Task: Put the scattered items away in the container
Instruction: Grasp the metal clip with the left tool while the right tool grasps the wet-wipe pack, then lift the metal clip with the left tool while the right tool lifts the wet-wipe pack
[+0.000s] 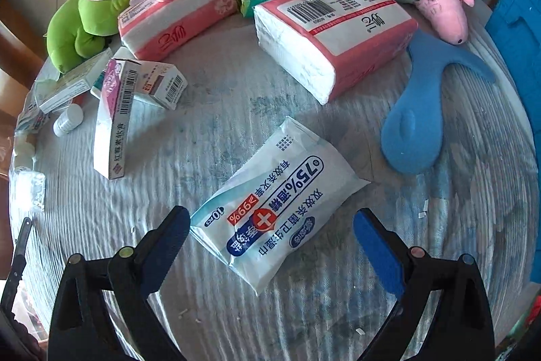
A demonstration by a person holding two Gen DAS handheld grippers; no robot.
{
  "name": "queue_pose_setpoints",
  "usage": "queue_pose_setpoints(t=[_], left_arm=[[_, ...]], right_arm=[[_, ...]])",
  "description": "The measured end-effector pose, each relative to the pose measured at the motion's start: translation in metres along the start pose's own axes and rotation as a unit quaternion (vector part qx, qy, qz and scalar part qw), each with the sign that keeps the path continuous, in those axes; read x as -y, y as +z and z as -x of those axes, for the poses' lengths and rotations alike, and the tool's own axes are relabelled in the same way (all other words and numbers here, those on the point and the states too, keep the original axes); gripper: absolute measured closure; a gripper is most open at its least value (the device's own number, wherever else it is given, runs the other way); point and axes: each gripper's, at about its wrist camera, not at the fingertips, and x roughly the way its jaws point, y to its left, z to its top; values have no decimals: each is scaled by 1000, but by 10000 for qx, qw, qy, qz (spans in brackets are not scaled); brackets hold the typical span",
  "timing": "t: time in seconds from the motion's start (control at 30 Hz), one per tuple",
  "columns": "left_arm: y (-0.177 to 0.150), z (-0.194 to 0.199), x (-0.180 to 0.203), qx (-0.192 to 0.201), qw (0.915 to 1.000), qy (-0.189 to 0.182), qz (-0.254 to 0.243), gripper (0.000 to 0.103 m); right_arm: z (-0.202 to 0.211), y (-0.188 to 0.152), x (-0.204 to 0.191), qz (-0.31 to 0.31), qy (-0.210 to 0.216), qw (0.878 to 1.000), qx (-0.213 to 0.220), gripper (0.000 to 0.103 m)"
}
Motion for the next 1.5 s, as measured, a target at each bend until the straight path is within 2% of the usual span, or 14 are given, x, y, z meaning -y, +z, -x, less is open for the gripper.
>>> queue_pose_setpoints(t=[0.13,0.2,0.23,0.27,0.3,0.4,0.87,1.0,1.5], left_arm=[[0,4,-6,30,10000,-28,-4,55],[0,5,-9,30,10000,-38,-24,55],[0,5,-10,32,10000,-42,-28,55],[0,6,-11,42,10000,-51,-24,55],[0,7,-12,58,10000,-68,-20,55],[1,11,-13,121,9999,-105,6,55],[6,41,-17,401,9985,-184,309,56],[6,53,-15,494,9980,-199,333,56],[10,109,6,874,9951,-270,365,56]], right_arm=[[-14,0,-11,169,-274,9995,-35,5],[-11,-2,-15,290,-325,9990,89,21],[-8,-3,-17,379,-331,9986,143,25],[-5,-3,-19,448,-293,9983,218,37],[-1,-4,-19,505,-189,9982,261,44],[9,-6,-19,629,16,9975,316,50],[75,-19,-10,983,525,9917,644,50],[89,-19,-19,1048,597,9898,755,50],[165,-31,14,1163,922,9817,1195,50]])
